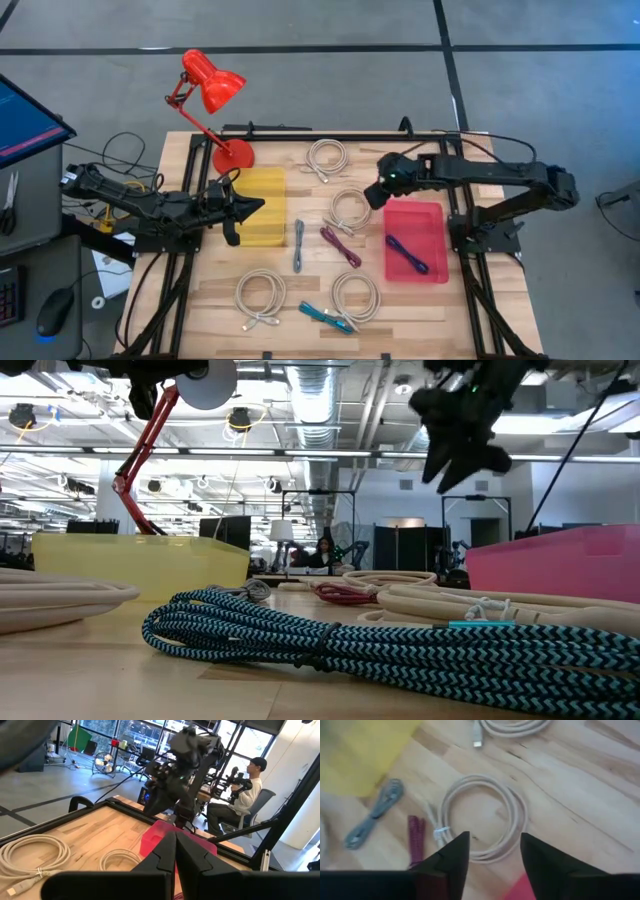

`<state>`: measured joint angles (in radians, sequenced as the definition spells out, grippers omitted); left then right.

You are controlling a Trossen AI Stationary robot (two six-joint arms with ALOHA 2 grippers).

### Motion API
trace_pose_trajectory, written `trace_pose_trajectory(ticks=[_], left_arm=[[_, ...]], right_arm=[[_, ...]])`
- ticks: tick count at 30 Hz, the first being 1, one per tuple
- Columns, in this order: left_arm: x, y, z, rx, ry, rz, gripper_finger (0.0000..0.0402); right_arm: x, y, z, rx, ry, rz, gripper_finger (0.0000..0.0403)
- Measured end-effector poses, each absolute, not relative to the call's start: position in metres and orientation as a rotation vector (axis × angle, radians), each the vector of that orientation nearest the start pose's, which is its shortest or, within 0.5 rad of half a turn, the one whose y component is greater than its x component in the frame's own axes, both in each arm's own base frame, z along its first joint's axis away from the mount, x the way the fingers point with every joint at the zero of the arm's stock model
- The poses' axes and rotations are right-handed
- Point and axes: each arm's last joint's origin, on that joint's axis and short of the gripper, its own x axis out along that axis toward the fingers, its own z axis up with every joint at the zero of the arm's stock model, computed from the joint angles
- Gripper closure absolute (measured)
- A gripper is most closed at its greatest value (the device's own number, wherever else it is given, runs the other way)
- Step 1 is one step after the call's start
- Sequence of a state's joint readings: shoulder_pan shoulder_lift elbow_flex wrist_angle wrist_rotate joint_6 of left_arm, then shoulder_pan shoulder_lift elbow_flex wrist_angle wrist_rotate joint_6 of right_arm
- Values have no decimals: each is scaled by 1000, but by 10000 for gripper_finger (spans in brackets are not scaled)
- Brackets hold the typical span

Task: Pick & Place USB Port
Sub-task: Put the brown HDMI cable into the yellow bin

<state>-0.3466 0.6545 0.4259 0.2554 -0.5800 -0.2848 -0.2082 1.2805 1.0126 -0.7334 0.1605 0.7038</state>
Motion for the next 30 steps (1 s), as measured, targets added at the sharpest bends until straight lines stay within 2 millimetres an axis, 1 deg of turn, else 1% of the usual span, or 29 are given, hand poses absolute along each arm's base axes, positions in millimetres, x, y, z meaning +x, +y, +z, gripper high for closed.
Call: trace_pose_trajectory(ticks=[3, 6, 9, 13, 19, 24, 27, 30], left_arm=[[151, -38, 270, -296, -57, 228, 392], [151, -38, 270, -296, -57, 228, 392], [151, -38, 270, -296, -57, 229, 392], [151, -38, 269, -295, -56, 229, 392], [151, -38, 269, -295, -57, 229, 392], [151, -38, 269, -295, -56, 229, 392], [151, -38, 269, -295, -56, 229, 392], [151, -38, 269, -295, -56, 229, 392]], right_arm=[[256, -62, 250, 640, 913, -692, 204], [268, -66, 231, 631, 968, -706, 185], [276, -70, 212, 613, 1042, -714, 177], [286, -72, 190, 616, 1113, -707, 179], [298, -74, 167, 594, 1153, -698, 192], [302, -76, 156, 573, 1175, -691, 211], [304, -76, 151, 566, 1183, -687, 237], [305, -76, 153, 548, 1174, -671, 283]])
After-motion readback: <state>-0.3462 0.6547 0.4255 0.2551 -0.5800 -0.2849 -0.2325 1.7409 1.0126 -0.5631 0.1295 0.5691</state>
